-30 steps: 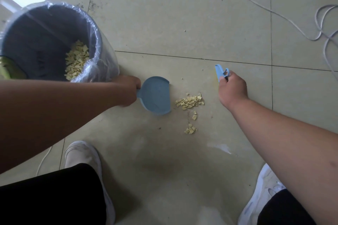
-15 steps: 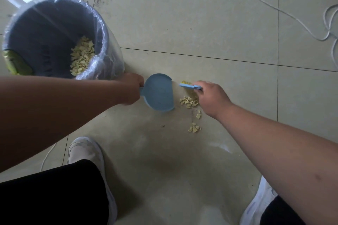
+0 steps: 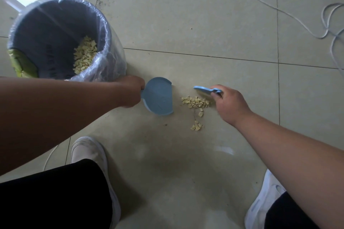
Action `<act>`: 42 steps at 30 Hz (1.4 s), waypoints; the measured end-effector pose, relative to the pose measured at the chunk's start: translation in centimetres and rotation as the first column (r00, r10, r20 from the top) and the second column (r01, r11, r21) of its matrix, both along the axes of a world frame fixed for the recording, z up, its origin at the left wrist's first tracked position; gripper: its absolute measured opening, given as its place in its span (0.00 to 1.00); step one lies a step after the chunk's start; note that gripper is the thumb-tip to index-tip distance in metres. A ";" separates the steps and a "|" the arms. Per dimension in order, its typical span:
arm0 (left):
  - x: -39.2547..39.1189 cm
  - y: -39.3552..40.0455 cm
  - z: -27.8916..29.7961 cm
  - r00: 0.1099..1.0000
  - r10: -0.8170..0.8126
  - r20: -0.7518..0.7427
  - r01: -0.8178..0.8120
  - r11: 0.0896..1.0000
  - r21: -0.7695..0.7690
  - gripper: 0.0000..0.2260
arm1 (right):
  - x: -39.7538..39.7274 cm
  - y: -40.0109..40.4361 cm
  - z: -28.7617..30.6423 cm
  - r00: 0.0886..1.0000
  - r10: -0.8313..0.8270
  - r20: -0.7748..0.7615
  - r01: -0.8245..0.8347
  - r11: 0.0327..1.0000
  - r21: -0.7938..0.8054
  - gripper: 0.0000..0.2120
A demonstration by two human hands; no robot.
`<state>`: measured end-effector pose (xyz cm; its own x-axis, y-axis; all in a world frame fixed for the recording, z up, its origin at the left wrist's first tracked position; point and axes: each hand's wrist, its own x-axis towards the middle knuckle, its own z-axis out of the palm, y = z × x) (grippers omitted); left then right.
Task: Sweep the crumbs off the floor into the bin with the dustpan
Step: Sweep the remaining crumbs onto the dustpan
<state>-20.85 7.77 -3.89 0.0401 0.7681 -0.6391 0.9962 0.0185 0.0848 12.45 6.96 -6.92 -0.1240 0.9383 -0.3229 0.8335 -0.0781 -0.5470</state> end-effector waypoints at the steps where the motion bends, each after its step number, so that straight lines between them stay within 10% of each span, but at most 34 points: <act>1: 0.1 -0.1 0.1 1.000 -0.012 -0.004 0.012 1.000 -0.004 0.15 | 0.5 0.1 0.0 0.999 -0.037 0.008 0.037 0.999 0.014 0.14; 9: 1.0 -0.7 0.9 0.995 -0.081 -0.055 0.079 0.996 -0.041 0.14 | -0.3 0.0 -0.7 0.998 -0.064 -0.015 0.063 0.996 -0.060 0.16; 26: 0.0 -0.7 0.7 0.993 -0.104 -0.055 0.101 0.993 -0.057 0.15 | -1.0 -3.9 -0.5 0.860 0.510 0.021 -0.507 0.859 -0.067 0.22; 42: 0.5 -1.4 0.9 0.985 -0.151 -0.083 0.147 0.988 -0.056 0.15 | 2.7 -1.5 -0.7 0.995 0.098 0.005 -0.098 0.994 0.049 0.17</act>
<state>-20.39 6.41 -2.97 0.0944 0.7249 -0.6824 0.9917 -0.1288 0.0004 15.13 5.45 -7.59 -0.2154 0.9364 -0.2772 0.8371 0.0308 -0.5462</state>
